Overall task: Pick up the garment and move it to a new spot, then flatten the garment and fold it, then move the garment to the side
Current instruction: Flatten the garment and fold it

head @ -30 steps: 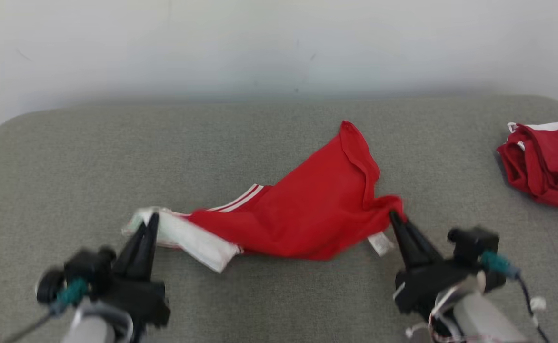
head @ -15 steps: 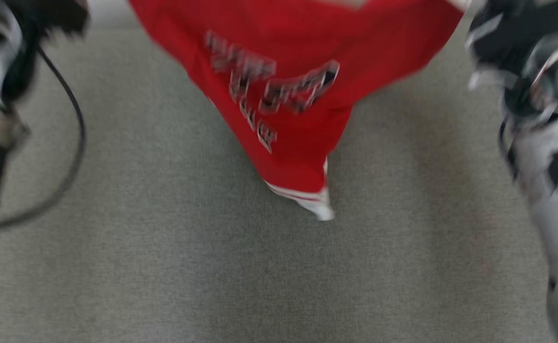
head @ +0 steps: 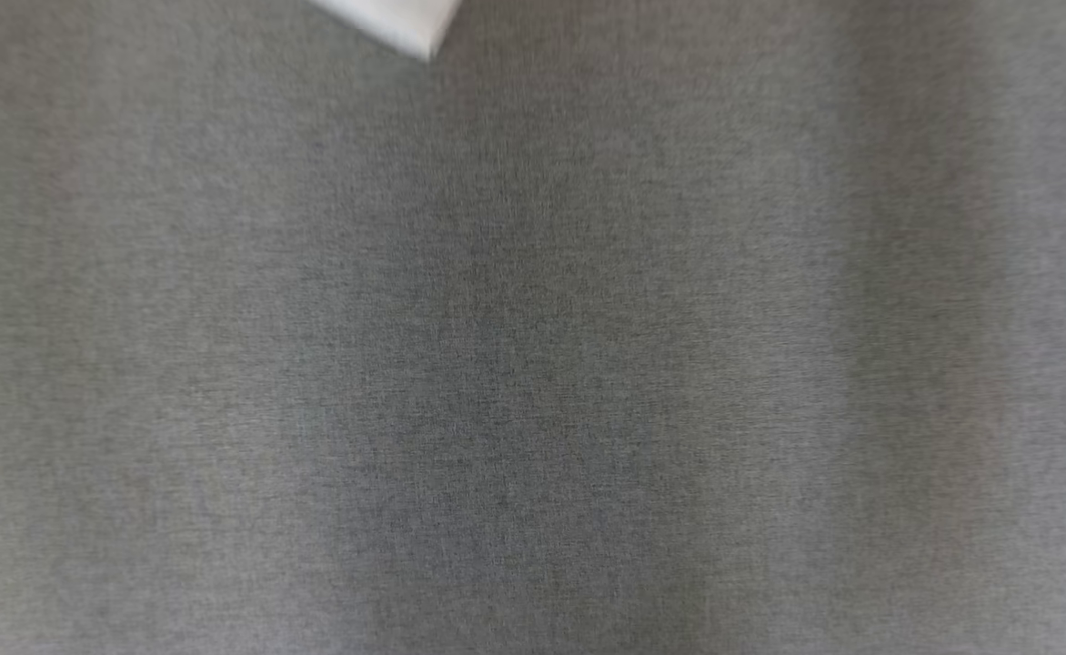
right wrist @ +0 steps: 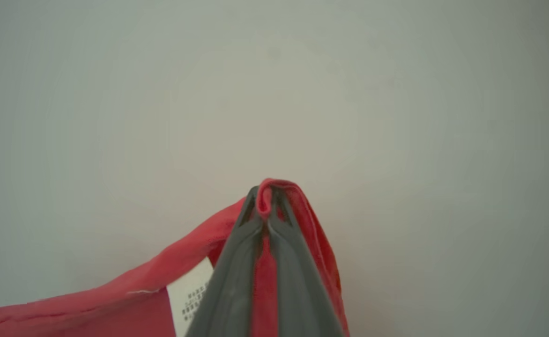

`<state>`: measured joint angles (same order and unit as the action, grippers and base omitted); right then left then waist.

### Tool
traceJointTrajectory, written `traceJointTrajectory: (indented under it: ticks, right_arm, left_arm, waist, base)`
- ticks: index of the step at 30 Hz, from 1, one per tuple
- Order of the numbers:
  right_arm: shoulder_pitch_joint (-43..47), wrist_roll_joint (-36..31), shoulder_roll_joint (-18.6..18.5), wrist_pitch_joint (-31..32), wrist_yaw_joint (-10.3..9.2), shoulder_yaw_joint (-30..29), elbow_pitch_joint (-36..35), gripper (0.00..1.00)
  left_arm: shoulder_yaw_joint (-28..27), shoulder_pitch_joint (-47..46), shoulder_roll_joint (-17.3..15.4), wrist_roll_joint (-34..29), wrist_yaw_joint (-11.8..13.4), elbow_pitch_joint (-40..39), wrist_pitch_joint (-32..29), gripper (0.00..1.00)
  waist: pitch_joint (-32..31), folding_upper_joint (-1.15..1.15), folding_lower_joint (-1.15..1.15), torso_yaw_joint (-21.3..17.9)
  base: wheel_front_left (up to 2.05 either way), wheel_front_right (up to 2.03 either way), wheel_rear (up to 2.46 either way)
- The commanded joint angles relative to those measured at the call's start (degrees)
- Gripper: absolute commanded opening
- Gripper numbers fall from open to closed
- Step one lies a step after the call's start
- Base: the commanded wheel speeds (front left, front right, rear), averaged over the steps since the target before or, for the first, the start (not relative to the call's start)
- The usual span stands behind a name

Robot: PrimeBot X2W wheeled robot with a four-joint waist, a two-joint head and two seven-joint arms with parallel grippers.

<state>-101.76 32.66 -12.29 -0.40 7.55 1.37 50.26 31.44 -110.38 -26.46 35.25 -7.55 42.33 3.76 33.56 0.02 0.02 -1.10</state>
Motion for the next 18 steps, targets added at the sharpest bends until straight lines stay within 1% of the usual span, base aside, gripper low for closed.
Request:
traceJointTrajectory:
  ticks: [1,3,6,10,15,18]
  right_arm:
    - [-2.49,-1.14,0.42,-0.60,-0.15,-0.29,0.87,0.00]
    - [-5.83,-3.27,1.05,-1.07,-0.15,-0.82,3.04,0.00]
    - [-10.31,-6.52,1.20,-1.72,-0.16,-1.55,6.30,0.00]
    - [-15.45,-9.92,1.54,-2.35,-0.15,-2.40,10.44,0.00]
    - [-19.03,-12.07,2.12,-4.23,-0.16,-3.78,14.92,0.00]
    - [-20.54,-13.06,2.55,-5.04,-0.16,-4.10,16.97,0.00]
  left_arm:
    - [1.02,-2.17,-0.10,-0.62,0.13,1.16,0.07,0.00]
    - [2.11,-6.04,-0.16,-1.25,0.14,3.40,0.77,0.00]
    - [4.50,-11.03,0.81,-2.13,0.14,6.07,0.96,0.00]
    - [5.90,-16.57,2.07,-1.15,0.14,9.26,1.94,0.00]
    - [8.49,-20.14,3.66,0.01,0.14,12.02,2.76,0.00]
    - [10.39,-21.02,3.80,0.80,0.14,12.96,3.13,0.00]
  waist:
    - [2.29,-0.02,-0.02,0.63]
    - [2.65,-0.02,-0.02,0.74]
    - [3.10,-0.02,-0.02,1.04]
    - [4.01,-0.02,-0.02,1.80]
    - [4.88,-0.02,-0.02,2.20]
    - [5.27,-0.02,-0.02,2.12]
  base:
    - [0.00,0.00,0.00]
    - [0.00,0.00,0.00]
    - [0.00,0.00,0.00]
    - [0.00,0.00,0.00]
    - [0.00,0.00,0.00]
    - [0.00,0.00,0.00]
